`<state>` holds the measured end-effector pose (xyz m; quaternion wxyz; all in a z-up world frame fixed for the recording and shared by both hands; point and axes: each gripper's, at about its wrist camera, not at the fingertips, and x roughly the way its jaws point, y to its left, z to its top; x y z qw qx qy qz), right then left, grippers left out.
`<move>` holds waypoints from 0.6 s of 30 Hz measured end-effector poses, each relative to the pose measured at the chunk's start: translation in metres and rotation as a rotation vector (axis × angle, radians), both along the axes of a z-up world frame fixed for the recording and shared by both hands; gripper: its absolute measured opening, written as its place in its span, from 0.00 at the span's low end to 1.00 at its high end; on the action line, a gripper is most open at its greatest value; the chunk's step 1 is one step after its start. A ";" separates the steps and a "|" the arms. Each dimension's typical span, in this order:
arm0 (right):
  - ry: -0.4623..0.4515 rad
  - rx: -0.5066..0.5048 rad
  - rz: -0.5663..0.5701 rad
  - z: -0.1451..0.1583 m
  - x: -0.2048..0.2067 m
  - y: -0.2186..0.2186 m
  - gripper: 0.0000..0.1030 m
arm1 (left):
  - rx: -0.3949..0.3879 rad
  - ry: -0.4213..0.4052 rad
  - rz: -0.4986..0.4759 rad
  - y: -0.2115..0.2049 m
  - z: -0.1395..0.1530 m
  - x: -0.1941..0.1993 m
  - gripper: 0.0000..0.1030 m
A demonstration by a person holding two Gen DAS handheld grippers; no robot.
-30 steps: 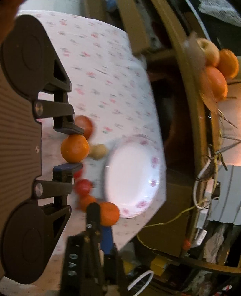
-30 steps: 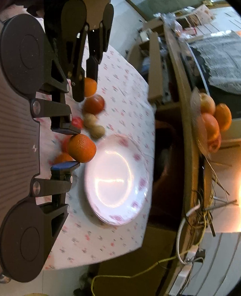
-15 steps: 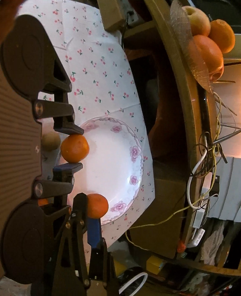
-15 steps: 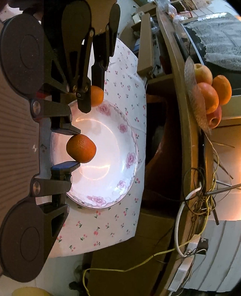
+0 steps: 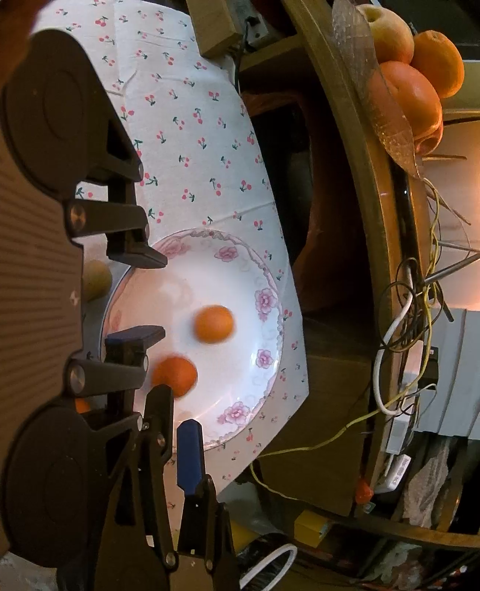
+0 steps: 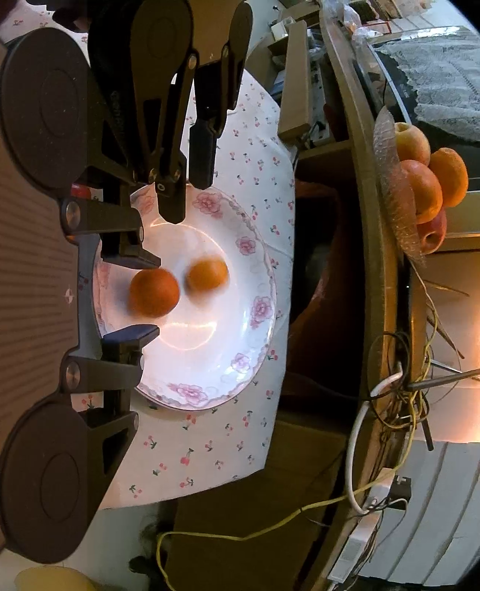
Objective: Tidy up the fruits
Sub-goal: 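Carry both oranges over the white plate and open both grippers, then move both grippers back from the plate toward the remaining fruit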
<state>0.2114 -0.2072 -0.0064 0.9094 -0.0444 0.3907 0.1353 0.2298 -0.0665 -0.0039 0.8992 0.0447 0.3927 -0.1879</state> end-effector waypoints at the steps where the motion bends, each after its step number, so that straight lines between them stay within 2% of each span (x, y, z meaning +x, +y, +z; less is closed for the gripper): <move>1: -0.001 0.002 -0.004 0.001 0.001 -0.001 0.36 | -0.001 0.002 0.002 0.000 0.001 0.000 0.39; 11: -0.017 0.000 -0.006 0.011 -0.014 -0.006 0.41 | -0.003 0.008 -0.007 0.016 0.011 -0.015 0.43; 18: 0.016 -0.002 0.048 0.014 -0.037 -0.004 0.43 | -0.007 0.030 -0.054 0.030 0.013 -0.038 0.45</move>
